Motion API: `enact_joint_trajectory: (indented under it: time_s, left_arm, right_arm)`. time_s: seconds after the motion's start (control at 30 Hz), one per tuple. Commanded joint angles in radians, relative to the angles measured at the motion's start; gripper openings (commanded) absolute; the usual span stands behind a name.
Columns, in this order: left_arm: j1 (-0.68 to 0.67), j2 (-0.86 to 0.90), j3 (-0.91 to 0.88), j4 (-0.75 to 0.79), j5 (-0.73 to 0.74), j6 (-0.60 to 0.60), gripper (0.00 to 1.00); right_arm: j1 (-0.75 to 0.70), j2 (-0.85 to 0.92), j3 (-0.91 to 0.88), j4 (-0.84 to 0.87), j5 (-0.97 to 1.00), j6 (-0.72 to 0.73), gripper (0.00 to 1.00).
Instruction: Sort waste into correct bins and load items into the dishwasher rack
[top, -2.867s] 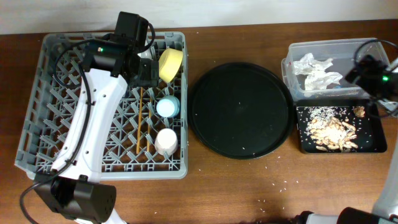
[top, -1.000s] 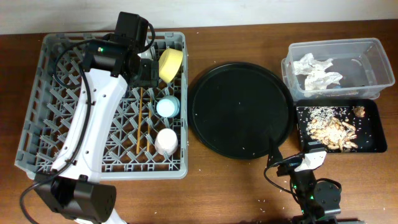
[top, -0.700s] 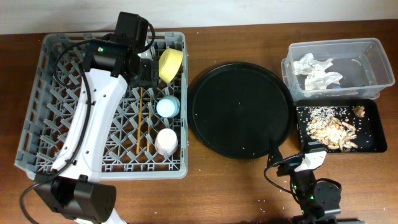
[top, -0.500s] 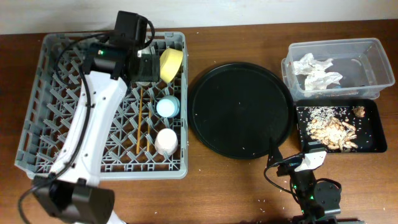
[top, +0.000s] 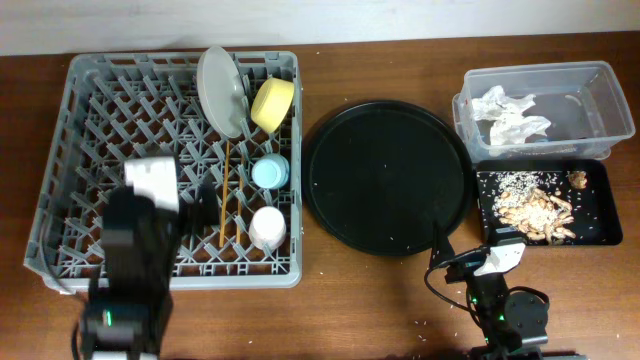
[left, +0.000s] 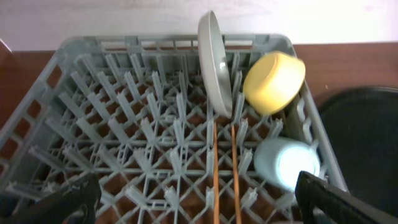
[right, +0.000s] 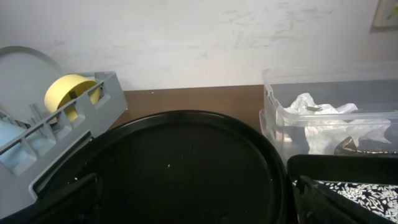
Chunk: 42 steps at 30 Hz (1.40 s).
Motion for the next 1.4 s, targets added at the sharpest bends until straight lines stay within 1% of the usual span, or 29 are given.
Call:
enact_joint_trajectory:
  time_s: [0.0,0.03,0.13,0.23,0.33,0.4,0.47,0.57,0.7,1.37]
  left_arm:
    - [0.036,-0.265,-0.229,0.068,0.075,0.086,1.00]
    - [0.044,-0.360,-0.310,0.116,0.076,0.085,1.00]
    - [0.071,-0.541,-0.468,0.212,0.102,0.085,1.00]
    - [0.098,-0.674,-0.586,0.291,0.145,0.086,1.00]
    - [0.102,-0.752,-0.673,0.341,0.145,0.086,1.00]
    - [0.102,-0.776,-0.719,0.373,0.145,0.094,1.00]
    - [0.102,-0.793,-0.758,0.418,0.145,0.133,1.00]
    - [0.101,-0.805,-0.794,0.426,0.145,0.190,1.00]
    - [0.102,-0.805,-0.794,0.391,0.126,0.190,1.00]
    - [0.102,-0.804,-0.794,0.391,0.126,0.190,1.00]
  right_arm:
    - [0.008,-0.007,-0.008,-0.001,0.008,0.003,0.99]
    - [0.008,-0.007,-0.008,-0.002,0.008,0.003,0.99]
    - [0.008,-0.007,-0.008,-0.001,0.008,0.003,0.98]
    - [0.008,-0.007,-0.008,-0.002,0.008,0.003,0.98]
    - [0.008,-0.007,-0.008,-0.001,0.008,0.003,0.99]
    - [0.008,-0.007,-0.008,-0.001,0.008,0.003,0.99]
    - [0.008,-0.007,-0.008,-0.001,0.008,0.003,0.98]
    - [0.008,-0.007,-0.008,-0.001,0.008,0.003,0.99]
    - [0.008,-0.007,-0.008,-0.002,0.008,0.003,0.99]
    - [0.008,-0.007,-0.008,-0.001,0.008,0.003,0.99]
